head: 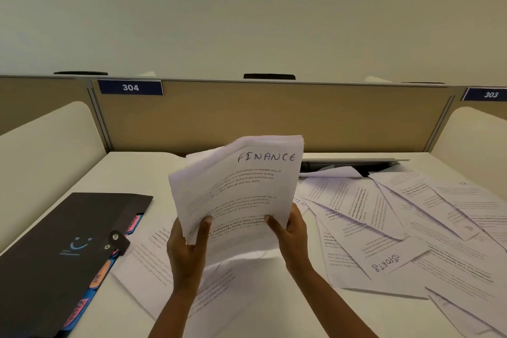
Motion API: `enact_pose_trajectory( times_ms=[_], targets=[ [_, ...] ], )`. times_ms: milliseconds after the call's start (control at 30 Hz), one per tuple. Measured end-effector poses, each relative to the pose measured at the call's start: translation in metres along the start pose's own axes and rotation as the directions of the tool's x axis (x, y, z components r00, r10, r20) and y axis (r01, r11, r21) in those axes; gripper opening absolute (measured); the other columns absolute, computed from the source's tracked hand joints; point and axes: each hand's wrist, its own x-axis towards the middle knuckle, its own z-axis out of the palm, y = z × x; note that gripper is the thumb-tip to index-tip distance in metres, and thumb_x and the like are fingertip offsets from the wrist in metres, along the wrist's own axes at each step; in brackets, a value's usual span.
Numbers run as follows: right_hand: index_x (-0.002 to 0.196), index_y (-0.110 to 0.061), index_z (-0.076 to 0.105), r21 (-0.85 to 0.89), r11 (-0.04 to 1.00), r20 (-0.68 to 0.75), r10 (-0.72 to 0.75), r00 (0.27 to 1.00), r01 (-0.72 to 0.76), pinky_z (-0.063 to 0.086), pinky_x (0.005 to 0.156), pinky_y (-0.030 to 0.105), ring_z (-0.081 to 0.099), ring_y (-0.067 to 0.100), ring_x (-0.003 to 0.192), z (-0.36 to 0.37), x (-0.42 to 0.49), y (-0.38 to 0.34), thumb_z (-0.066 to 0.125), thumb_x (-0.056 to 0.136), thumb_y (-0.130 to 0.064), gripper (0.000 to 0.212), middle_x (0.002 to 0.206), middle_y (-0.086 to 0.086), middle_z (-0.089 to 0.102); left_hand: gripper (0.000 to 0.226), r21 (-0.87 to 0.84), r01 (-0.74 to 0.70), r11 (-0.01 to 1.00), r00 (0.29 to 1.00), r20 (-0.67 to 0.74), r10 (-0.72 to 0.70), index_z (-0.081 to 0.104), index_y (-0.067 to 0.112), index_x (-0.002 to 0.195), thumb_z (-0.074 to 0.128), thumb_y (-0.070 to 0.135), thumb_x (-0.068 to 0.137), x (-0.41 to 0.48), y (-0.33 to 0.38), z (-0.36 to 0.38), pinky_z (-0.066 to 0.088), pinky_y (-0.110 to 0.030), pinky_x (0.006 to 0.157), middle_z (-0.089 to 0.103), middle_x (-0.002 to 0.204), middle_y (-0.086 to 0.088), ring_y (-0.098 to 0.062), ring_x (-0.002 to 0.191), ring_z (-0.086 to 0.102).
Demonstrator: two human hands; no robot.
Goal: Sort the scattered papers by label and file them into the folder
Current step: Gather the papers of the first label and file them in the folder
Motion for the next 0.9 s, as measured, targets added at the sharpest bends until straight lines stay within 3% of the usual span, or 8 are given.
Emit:
enact_pose_trajectory(
  times_ms=[100, 167, 233, 367, 433, 600, 733, 900],
  targets=[
    [0.111, -0.020, 0.052, 0.001, 1.000, 0.059, 0.023, 0.998, -0.024, 0.055, 0.071, 0.018, 0.064, 0.016, 0.094, -0.003, -0.002, 0.008, 0.059, 0.075, -0.031, 0.038, 0.105, 0.001, 0.064, 0.088, -0.044, 0.067, 0.997, 0.995, 0.083, -0.063, 0.051, 0.023, 0.104, 0.057, 0.086, 0.043, -0.001, -0.006, -0.003, 0.053, -0.010, 0.059, 0.060, 0.091, 0.009, -0.013, 0.085, 0.062],
    [0.117, -0.022, 0.050, -0.024, 0.997, 0.122, 0.082, 0.989, -0.080, 0.055, 0.074, 0.020, 0.061, 0.016, 0.101, -0.007, -0.005, 0.016, 0.057, 0.080, -0.035, 0.040, 0.110, -0.001, 0.063, 0.089, -0.059, 0.136, 0.989, 0.981, 0.144, -0.127, 0.053, 0.026, 0.099, 0.061, 0.086, 0.034, -0.002, -0.012, -0.005, 0.053, -0.010, 0.059, 0.061, 0.090, 0.008, -0.011, 0.085, 0.061],
    [0.117, -0.028, 0.048, -0.055, 0.993, 0.177, 0.112, 0.978, -0.104, 0.054, 0.075, 0.017, 0.059, 0.014, 0.104, -0.011, -0.009, 0.022, 0.054, 0.090, -0.029, 0.028, 0.112, -0.004, 0.062, 0.085, -0.046, 0.172, 0.984, 0.967, 0.199, -0.160, 0.051, 0.032, 0.094, 0.062, 0.085, 0.029, -0.004, -0.017, -0.006, 0.054, -0.011, 0.059, 0.061, 0.089, 0.007, -0.010, 0.082, 0.061],
    [0.110, -0.029, 0.050, -0.101, 0.991, 0.208, 0.109, 0.972, -0.089, 0.052, 0.071, 0.009, 0.059, 0.005, 0.094, -0.016, -0.010, 0.022, 0.049, 0.093, -0.020, 0.020, 0.105, -0.010, 0.061, 0.091, -0.033, 0.204, 0.978, 0.954, 0.233, -0.191, 0.052, 0.027, 0.100, 0.065, 0.083, 0.030, -0.007, -0.020, -0.010, 0.055, -0.013, 0.064, 0.061, 0.092, 0.006, 0.001, 0.083, 0.065],
    [0.107, -0.026, 0.054, -0.106, 0.992, 0.216, 0.095, 0.972, -0.074, 0.053, 0.070, 0.012, 0.062, 0.008, 0.091, -0.017, -0.008, 0.019, 0.052, 0.091, -0.027, 0.016, 0.102, -0.008, 0.064, 0.091, -0.013, 0.213, 0.977, 0.954, 0.219, -0.205, 0.053, 0.027, 0.097, 0.062, 0.085, 0.029, -0.007, -0.017, -0.012, 0.054, -0.012, 0.061, 0.061, 0.091, 0.006, 0.002, 0.081, 0.064],
    [0.100, -0.025, 0.060, -0.109, 0.994, 0.220, 0.056, 0.974, -0.033, 0.056, 0.070, 0.022, 0.067, 0.012, 0.086, -0.025, -0.011, 0.016, 0.056, 0.075, -0.048, 0.034, 0.099, -0.004, 0.068, 0.089, 0.003, 0.287, 0.958, 0.940, 0.189, -0.283, 0.055, 0.027, 0.087, 0.063, 0.085, 0.019, -0.013, -0.010, -0.015, 0.053, -0.013, 0.054, 0.065, 0.083, 0.007, -0.009, 0.080, 0.061],
    [0.108, -0.021, 0.058, -0.120, 0.988, 0.272, 0.130, 0.953, -0.100, 0.055, 0.072, 0.017, 0.063, 0.015, 0.097, -0.038, -0.021, 0.026, 0.058, 0.088, -0.020, 0.019, 0.105, -0.003, 0.066, 0.084, 0.086, 0.320, 0.944, 0.906, 0.262, -0.331, 0.056, 0.033, 0.092, 0.063, 0.085, 0.027, -0.028, -0.015, -0.021, 0.053, -0.012, 0.063, 0.067, 0.080, 0.031, -0.005, 0.085, 0.062],
    [0.099, -0.031, 0.055, -0.167, 0.980, 0.313, 0.155, 0.937, -0.107, 0.054, 0.070, 0.016, 0.062, 0.012, 0.092, -0.048, -0.022, 0.014, 0.054, 0.090, -0.016, 0.018, 0.099, -0.010, 0.064, 0.079, 0.134, 0.318, 0.939, 0.909, 0.239, -0.342, 0.049, 0.037, 0.094, 0.066, 0.080, 0.030, -0.040, -0.005, -0.020, 0.052, -0.009, 0.064, 0.062, 0.081, 0.039, 0.003, 0.081, 0.064]
  ],
)
